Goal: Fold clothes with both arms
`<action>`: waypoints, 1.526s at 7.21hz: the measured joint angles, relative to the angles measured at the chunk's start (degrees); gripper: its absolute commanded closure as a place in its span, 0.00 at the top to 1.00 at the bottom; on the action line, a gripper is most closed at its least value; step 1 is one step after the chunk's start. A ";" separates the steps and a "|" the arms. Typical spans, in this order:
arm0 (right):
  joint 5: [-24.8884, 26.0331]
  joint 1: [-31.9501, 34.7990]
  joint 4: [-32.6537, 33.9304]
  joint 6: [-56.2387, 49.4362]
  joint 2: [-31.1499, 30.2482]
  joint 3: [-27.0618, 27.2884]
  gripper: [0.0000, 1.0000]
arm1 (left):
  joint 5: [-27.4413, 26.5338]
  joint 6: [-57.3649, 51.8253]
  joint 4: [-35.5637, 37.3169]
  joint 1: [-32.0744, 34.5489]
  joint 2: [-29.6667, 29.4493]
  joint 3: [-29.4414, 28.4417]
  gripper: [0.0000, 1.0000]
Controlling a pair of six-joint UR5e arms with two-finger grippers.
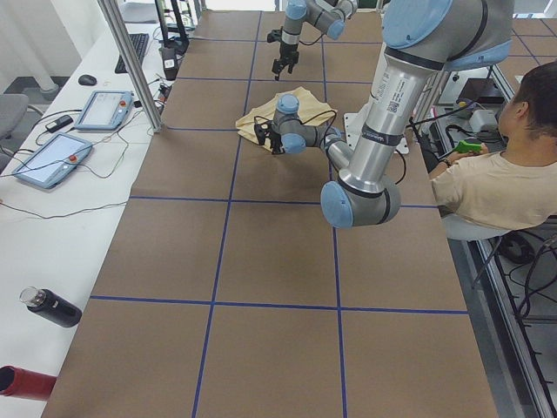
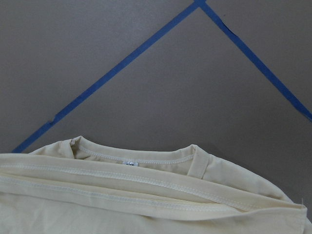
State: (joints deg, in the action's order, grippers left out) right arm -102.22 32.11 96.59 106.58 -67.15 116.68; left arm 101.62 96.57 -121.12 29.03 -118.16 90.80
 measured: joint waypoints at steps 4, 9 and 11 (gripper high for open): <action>0.00 -0.03 0.00 0.11 0.01 -0.57 1.00 | -1.92 -6.93 -0.48 5.21 -2.49 -3.44 0.00; 0.02 -0.06 0.00 0.20 0.00 -0.77 1.00 | -2.75 -10.48 -8.40 13.15 -18.01 -25.82 0.28; 0.10 -0.29 0.00 0.36 0.06 -0.82 1.00 | -4.16 -12.06 -10.27 14.40 -20.89 -30.54 0.62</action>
State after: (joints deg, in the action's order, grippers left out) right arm -102.12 31.82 96.59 106.94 -67.09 115.85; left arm 97.46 84.51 -131.39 43.43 -139.04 60.25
